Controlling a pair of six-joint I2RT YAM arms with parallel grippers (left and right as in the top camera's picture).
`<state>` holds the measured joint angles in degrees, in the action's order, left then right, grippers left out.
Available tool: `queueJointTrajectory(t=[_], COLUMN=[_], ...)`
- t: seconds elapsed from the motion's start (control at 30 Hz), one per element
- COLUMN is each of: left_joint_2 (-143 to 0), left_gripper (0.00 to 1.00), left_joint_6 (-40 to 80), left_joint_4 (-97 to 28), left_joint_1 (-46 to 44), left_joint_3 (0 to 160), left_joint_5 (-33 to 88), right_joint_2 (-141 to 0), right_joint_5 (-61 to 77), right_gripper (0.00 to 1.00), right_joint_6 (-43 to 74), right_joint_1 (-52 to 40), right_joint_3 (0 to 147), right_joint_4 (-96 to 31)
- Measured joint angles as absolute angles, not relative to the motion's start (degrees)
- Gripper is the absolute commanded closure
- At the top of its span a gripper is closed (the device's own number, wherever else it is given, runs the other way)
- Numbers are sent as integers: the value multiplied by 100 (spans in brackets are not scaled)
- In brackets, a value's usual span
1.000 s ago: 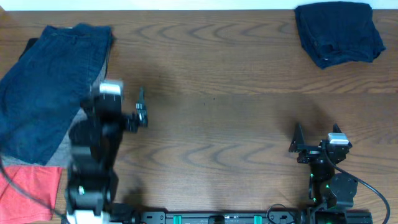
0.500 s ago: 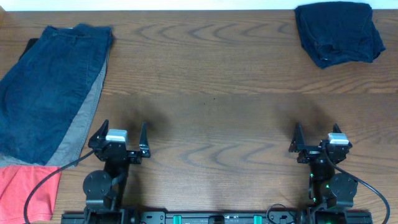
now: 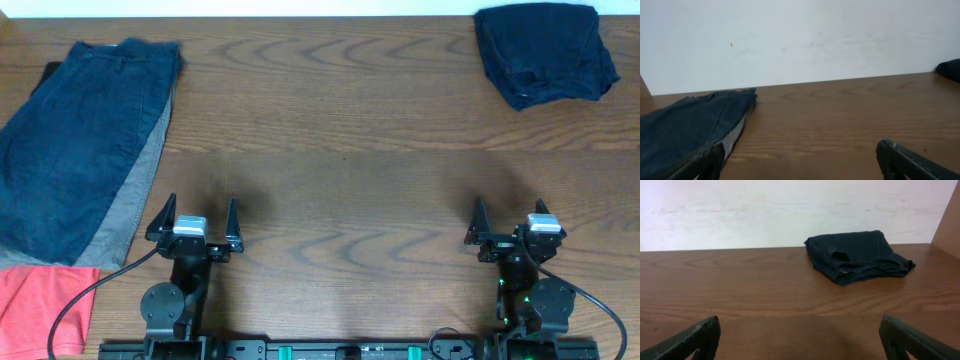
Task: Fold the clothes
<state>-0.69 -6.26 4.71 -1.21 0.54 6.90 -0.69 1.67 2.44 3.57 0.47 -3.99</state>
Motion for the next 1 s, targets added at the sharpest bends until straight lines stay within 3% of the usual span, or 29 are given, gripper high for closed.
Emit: queueJointTrajectory(t=[0.27,1.0], left_joint_2=[-60,-60], left_gripper=[2,2], left_joint_6=[-537,-298], left_joint_4=[-84,-102], left_joint_1=[-121,-121], left_joint_3=[75,84], left_joint_5=[635,600], right_joint_2=[-69,-69], right_joint_5=[167,167], right_gripper=[1,1], right_joint_6=[244,244], right_joint_1=[357,357], right_joint_3=[47,45], right_joint_4=[-397,-397])
